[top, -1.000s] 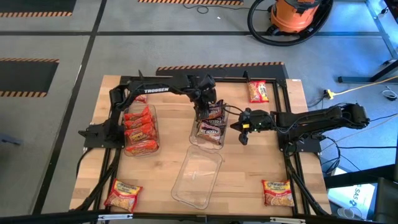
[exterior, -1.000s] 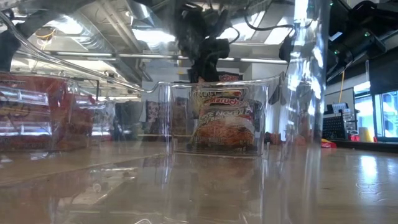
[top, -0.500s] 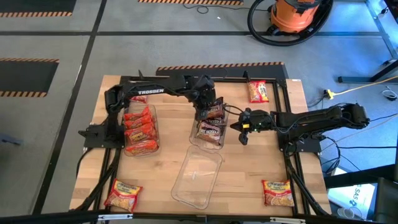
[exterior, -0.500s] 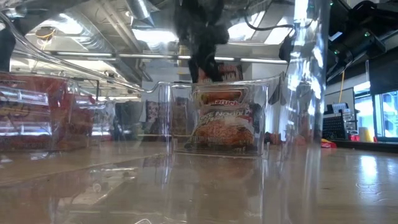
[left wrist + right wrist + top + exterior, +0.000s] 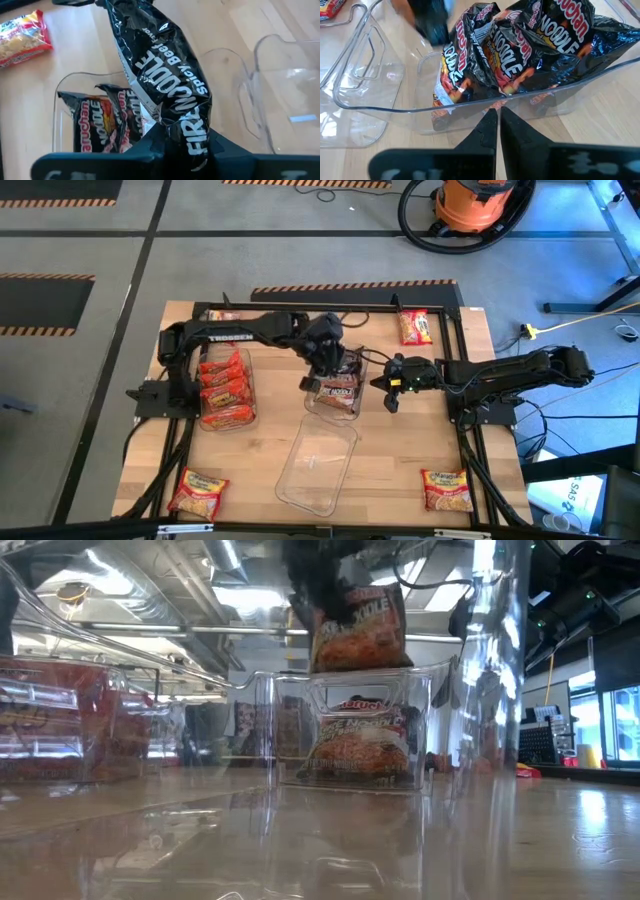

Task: Sort Maruchan noodles
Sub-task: Put the black noodle pack into the top right transparent bin

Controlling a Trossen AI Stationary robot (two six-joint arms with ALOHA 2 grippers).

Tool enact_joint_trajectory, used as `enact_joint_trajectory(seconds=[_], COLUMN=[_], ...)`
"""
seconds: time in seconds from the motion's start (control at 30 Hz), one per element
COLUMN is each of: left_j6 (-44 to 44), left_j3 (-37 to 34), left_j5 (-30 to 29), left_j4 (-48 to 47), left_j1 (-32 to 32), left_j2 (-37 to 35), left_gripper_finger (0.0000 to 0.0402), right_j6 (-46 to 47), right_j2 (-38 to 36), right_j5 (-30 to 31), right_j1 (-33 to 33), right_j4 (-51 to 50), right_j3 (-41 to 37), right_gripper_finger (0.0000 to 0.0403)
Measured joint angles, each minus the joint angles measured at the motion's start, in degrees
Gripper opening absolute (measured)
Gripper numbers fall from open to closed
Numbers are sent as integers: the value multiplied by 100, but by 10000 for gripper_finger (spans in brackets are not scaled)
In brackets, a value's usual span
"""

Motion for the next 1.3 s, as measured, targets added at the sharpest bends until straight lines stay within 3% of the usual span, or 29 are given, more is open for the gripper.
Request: enact_joint_trajectory(seconds=[0.6,0.77,1.03,1.17,1.3], left_j6=[-35,-175,-304,-326,-385], left_j3=[-10,-10,-10,-10,-10], left_j5=[106,-322,-468,-520,-584], left_j4=[-159,-182,-93,-69,-86], left_j1=[-651,-730,-731,-743,-791], left_j2=[917,1014,1012,1012,989], left_gripper_finger=[40,41,96,132,154], right_j6=[0,2,2,4,111], right_j2=[0,0,0,0,0], right_j5=[-2,-42,-154,-222,-247], right_j1=[0,1,1,1,1], right_j4=[-2,2,22,22,22], right_j3=[0,0,0,0,1], right_gripper_finger=[1,1,2,30,91])
